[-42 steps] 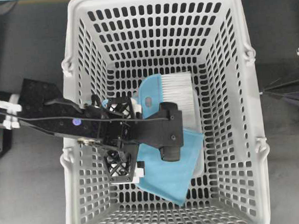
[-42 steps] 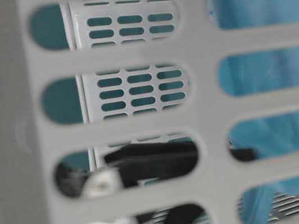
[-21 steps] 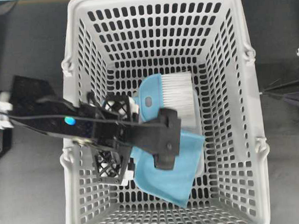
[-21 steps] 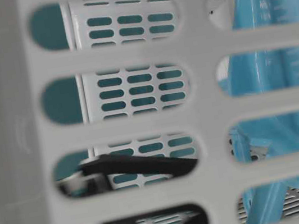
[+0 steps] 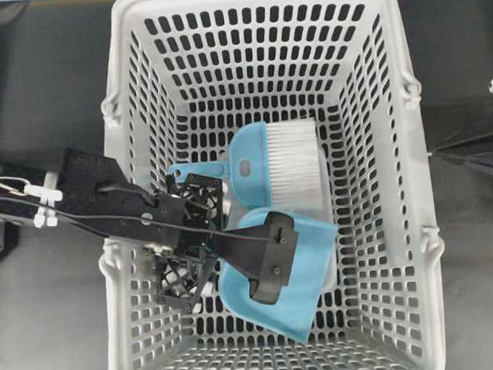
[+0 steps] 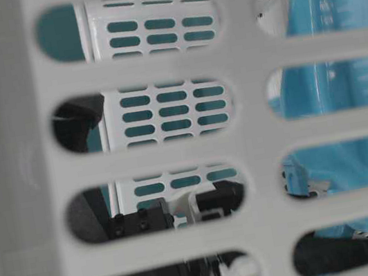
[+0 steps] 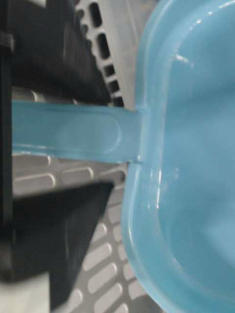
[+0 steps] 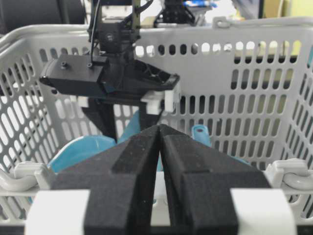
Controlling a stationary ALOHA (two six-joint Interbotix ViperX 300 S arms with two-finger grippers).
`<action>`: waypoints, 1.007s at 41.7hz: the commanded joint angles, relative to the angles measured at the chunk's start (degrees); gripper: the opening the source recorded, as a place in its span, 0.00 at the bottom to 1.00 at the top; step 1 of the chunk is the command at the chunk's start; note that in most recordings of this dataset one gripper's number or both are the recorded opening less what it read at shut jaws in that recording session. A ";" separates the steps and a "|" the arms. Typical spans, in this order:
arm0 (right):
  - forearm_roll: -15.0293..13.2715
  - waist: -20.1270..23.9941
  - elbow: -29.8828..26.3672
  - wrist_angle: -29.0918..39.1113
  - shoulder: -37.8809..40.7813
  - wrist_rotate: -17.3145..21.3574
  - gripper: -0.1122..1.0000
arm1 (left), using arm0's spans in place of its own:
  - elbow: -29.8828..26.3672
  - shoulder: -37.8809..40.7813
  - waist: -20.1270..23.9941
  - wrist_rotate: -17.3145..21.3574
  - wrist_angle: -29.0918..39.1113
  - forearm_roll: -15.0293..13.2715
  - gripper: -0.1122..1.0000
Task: Pick up the dustpan from the shopping basket with the left arm.
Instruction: 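Lift the dustpan upward with the left gripper, tilting it up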
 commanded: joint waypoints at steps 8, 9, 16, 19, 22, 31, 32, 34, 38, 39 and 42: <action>0.35 0.09 -0.35 -0.35 0.26 0.09 0.10 | -2.81 -5.54 0.35 -0.88 -2.02 0.18 0.35; 0.35 0.18 -0.26 -0.35 0.26 0.09 0.10 | -2.99 -6.06 0.35 -0.97 -2.20 0.18 0.35; 0.70 0.09 -0.18 -0.26 0.26 0.09 0.10 | -4.66 -11.25 0.88 -1.67 -3.69 0.18 0.35; 0.70 0.09 -0.18 -0.26 0.35 0.09 0.10 | -5.54 -13.27 1.23 -2.99 -3.78 0.18 0.35; 0.79 0.09 -0.18 -0.26 0.26 0.09 0.10 | -6.59 -14.94 1.49 -4.83 -3.60 0.18 0.35; 0.70 0.09 0.00 -0.26 0.26 0.09 0.10 | -8.53 -18.11 2.90 -8.70 -3.34 0.18 0.35; 0.79 0.09 0.00 -0.18 0.26 0.09 0.10 | -8.53 -18.37 3.08 -9.14 -3.34 0.18 0.35; 0.70 0.09 0.00 -0.26 0.26 0.09 0.10 | -8.26 -18.63 3.34 -9.93 -3.34 0.26 0.35; 0.79 0.09 0.00 -0.26 0.26 0.09 0.10 | -7.82 -18.81 3.52 -11.07 -3.34 0.18 0.35; 0.70 0.09 0.00 -0.26 0.26 0.09 0.10 | -7.82 -18.81 3.52 -11.16 -3.25 0.18 0.35; 0.70 0.09 0.00 -0.18 0.26 0.09 0.10 | -7.82 -18.81 3.52 -11.43 -3.34 0.18 0.35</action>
